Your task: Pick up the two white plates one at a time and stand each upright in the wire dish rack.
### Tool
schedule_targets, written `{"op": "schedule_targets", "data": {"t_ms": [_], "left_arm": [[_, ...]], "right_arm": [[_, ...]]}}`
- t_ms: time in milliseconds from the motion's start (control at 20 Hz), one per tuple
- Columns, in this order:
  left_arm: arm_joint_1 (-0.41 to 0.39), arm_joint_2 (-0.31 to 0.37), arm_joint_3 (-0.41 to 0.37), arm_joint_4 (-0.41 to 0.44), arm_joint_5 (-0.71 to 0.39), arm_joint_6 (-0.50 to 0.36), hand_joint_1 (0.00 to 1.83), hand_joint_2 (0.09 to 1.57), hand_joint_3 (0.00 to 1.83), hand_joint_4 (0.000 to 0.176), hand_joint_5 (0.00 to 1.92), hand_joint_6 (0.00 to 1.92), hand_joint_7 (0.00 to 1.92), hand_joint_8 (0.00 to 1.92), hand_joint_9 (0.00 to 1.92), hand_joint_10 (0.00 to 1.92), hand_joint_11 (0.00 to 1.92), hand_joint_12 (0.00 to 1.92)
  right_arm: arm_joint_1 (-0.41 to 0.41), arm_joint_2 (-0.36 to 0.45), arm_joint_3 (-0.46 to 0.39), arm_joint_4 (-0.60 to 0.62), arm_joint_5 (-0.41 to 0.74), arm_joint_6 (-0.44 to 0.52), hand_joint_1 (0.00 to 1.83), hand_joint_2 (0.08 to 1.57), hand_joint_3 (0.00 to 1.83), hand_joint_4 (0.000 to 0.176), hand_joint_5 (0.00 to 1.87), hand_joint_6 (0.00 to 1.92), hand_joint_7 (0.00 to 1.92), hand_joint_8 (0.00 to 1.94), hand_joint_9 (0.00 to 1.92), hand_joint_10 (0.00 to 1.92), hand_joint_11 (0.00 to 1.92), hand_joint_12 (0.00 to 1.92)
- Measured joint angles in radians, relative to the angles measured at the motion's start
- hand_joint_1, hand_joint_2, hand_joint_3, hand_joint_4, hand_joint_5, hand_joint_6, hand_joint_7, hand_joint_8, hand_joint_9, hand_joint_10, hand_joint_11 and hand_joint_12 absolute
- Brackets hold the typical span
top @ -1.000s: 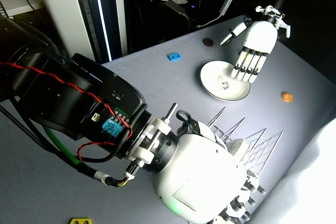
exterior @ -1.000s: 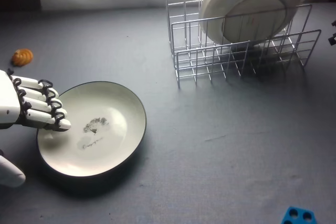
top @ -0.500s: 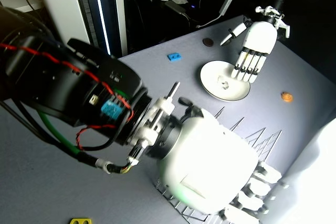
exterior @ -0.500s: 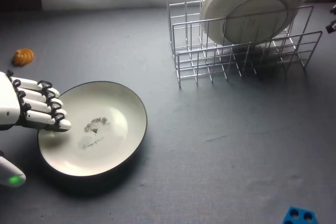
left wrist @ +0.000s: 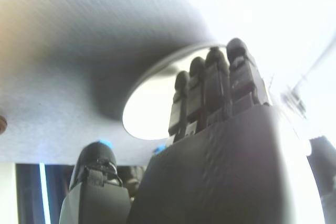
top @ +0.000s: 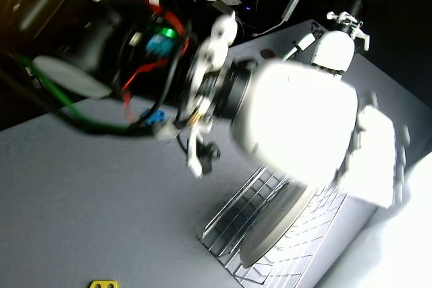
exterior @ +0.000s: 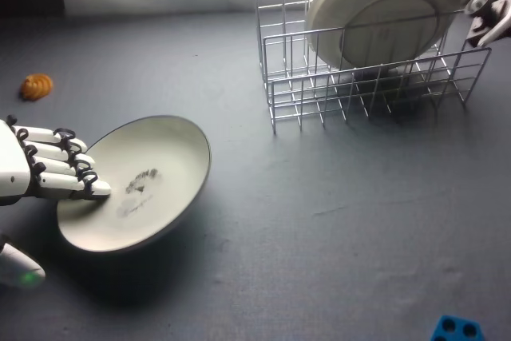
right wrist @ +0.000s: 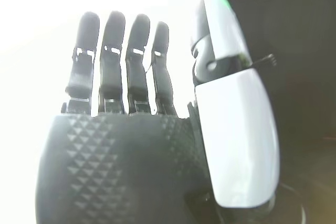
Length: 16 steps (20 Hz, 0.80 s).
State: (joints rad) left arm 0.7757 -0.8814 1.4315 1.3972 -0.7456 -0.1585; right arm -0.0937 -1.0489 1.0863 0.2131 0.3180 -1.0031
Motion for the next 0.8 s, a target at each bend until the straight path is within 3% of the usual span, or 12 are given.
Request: {"op": "schedule_targets", "data": {"t_ms": [200, 250, 300, 350, 400, 450, 550, 600, 700, 800], "left_arm": [[0.04, 0.002, -0.009, -0.035, 0.007, -0.014, 0.0, 1.06, 0.0, 0.0, 0.13, 0.0, 0.14, 0.0, 0.12, 0.0, 0.0, 0.18], [0.053, 0.003, -0.015, -0.045, 0.012, -0.014, 0.0, 1.06, 0.0, 0.0, 0.17, 0.0, 0.17, 0.0, 0.15, 0.0, 0.0, 0.26], [0.061, 0.005, -0.02, -0.053, 0.017, -0.015, 0.0, 1.06, 0.0, 0.0, 0.18, 0.0, 0.18, 0.0, 0.16, 0.0, 0.0, 0.28], [0.067, 0.005, -0.022, -0.064, 0.018, -0.015, 0.0, 1.06, 0.0, 0.0, 0.18, 0.0, 0.18, 0.0, 0.15, 0.0, 0.0, 0.29], [0.074, 0.005, -0.024, -0.074, 0.019, -0.015, 0.0, 1.06, 0.0, 0.0, 0.18, 0.0, 0.18, 0.0, 0.15, 0.0, 0.0, 0.29], [0.084, 0.005, -0.028, -0.089, 0.02, -0.015, 0.0, 1.06, 0.0, 0.0, 0.16, 0.0, 0.15, 0.0, 0.13, 0.0, 0.0, 0.25], [0.103, 0.005, -0.031, -0.117, 0.02, -0.029, 0.0, 1.07, 0.0, 0.0, 0.16, 0.0, 0.16, 0.0, 0.14, 0.0, 0.0, 0.24], [0.109, 0.005, -0.031, -0.124, 0.02, -0.038, 0.0, 1.07, 0.0, 0.0, 0.16, 0.0, 0.16, 0.0, 0.14, 0.0, 0.0, 0.24], [0.126, 0.005, -0.03, -0.137, 0.019, -0.081, 0.0, 1.06, 0.0, 0.0, 0.15, 0.0, 0.16, 0.0, 0.13, 0.0, 0.0, 0.25], [0.127, 0.0, -0.025, -0.141, 0.016, -0.105, 0.0, 1.06, 0.0, 0.0, 0.15, 0.0, 0.16, 0.0, 0.13, 0.0, 0.0, 0.21]], "right_arm": [[-0.069, 0.0, -0.08, -0.027, 0.007, -0.102, 1.04, 1.19, 0.01, 0.0, 0.19, 0.92, 0.15, 1.15, 0.09, 1.19, 0.0, 1.27], [-0.083, -0.001, -0.107, -0.054, 0.006, -0.149, 0.99, 1.18, 0.0, 0.0, 0.19, 0.56, 0.18, 0.73, 0.08, 0.89, 0.0, 1.11], [-0.093, -0.013, -0.129, -0.059, 0.007, -0.193, 1.02, 1.15, 0.0, 0.0, 0.21, 0.33, 0.24, 0.39, 0.1, 0.65, 0.0, 0.96], [-0.103, -0.028, -0.143, -0.061, 0.009, -0.22, 1.07, 1.12, 0.0, 0.0, 0.24, 0.17, 0.28, 0.16, 0.12, 0.44, 0.0, 0.82], [-0.112, -0.04, -0.153, -0.062, 0.012, -0.256, 1.07, 1.12, 0.0, 0.0, 0.24, 0.17, 0.28, 0.16, 0.12, 0.44, 0.0, 0.82], [-0.132, -0.06, -0.163, -0.064, 0.024, -0.308, 0.97, 1.19, 0.02, 0.0, 0.03, 0.01, 0.03, 0.01, 0.01, 0.05, 0.0, 0.13], [-0.167, -0.095, -0.164, -0.063, 0.042, -0.394, 1.05, 1.13, 0.0, 0.0, 0.0, 0.0, 0.0, 0.0, 0.0, 0.0, 0.0, 0.0], [-0.18, -0.107, -0.164, -0.048, 0.052, -0.427, 1.05, 1.13, 0.0, 0.0, 0.0, 0.0, 0.0, 0.0, 0.0, 0.0, 0.0, 0.0], [-0.224, -0.163, -0.161, 0.034, 0.095, -0.591, 1.02, 1.11, 0.0, 0.0, 0.0, 0.0, 0.0, 0.0, 0.0, 0.0, 0.0, 0.0], [-0.248, -0.212, -0.152, 0.04, 0.104, -0.652, 1.0, 1.02, 0.0, 0.0, 0.0, 0.0, 0.0, 0.0, 0.0, 0.0, 0.0, 0.0]]}}
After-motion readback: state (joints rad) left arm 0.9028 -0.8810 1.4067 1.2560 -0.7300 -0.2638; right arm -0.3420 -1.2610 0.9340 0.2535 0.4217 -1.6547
